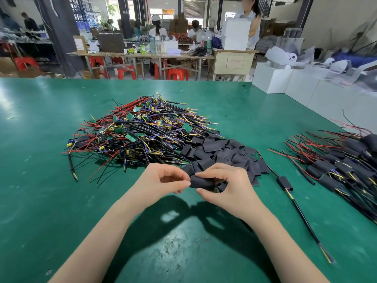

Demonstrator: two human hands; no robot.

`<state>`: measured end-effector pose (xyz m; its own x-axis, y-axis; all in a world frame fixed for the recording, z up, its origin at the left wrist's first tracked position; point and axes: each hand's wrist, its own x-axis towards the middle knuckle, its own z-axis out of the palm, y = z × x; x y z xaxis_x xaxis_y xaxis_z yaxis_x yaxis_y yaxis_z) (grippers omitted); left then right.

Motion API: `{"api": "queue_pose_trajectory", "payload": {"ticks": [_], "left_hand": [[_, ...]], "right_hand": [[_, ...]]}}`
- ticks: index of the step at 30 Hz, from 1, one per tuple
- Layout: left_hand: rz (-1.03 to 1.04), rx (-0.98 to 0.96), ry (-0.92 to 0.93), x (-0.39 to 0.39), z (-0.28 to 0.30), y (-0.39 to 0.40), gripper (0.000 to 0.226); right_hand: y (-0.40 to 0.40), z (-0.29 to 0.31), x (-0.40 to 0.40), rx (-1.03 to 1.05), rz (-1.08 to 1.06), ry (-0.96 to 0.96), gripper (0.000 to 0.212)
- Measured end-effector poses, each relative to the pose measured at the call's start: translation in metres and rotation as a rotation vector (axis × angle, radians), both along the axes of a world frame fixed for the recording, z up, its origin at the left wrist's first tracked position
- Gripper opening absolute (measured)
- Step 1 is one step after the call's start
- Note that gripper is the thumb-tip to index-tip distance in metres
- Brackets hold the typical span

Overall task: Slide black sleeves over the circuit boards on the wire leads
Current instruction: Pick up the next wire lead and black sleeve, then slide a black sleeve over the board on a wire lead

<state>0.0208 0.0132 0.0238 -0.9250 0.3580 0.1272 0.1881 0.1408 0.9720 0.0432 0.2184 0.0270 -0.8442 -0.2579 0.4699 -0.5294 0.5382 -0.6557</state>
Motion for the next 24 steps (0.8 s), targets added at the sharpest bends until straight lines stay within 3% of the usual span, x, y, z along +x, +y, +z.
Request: {"api": "queue_pose_trajectory", "payload": {"ticks": [3, 7, 11, 17, 20, 24], "left_hand": [[-0.025, -0.008, -0.014, 0.0, 0.001, -0.001, 0.012], [0.035, -0.023, 0.136, -0.002, 0.006, -0.004, 0.025], [0.209, 0.034, 0.152, -0.01, 0.006, -0.014, 0.02], [0.243, 0.056, 0.176, -0.014, 0.002, -0.016, 0.018], [0.239, 0.045, 0.193, -0.014, 0.001, -0.016, 0.019], [0.273, 0.04, 0.215, -0.016, -0.001, -0.018, 0.022]], "right_hand": [[0.001, 0.002, 0.0, 0.029, -0.017, 0.002, 0.029], [0.017, 0.012, -0.003, 0.001, -0.157, 0.093, 0.025], [0.06, 0.024, -0.009, -0.166, -0.48, 0.09, 0.02], [0.113, 0.018, -0.008, -0.004, -1.018, -0.027, 0.021], [0.121, 0.008, -0.009, 0.173, -1.156, -0.218, 0.021], [0.12, -0.001, -0.01, 0.365, -1.135, -0.537, 0.03]]}}
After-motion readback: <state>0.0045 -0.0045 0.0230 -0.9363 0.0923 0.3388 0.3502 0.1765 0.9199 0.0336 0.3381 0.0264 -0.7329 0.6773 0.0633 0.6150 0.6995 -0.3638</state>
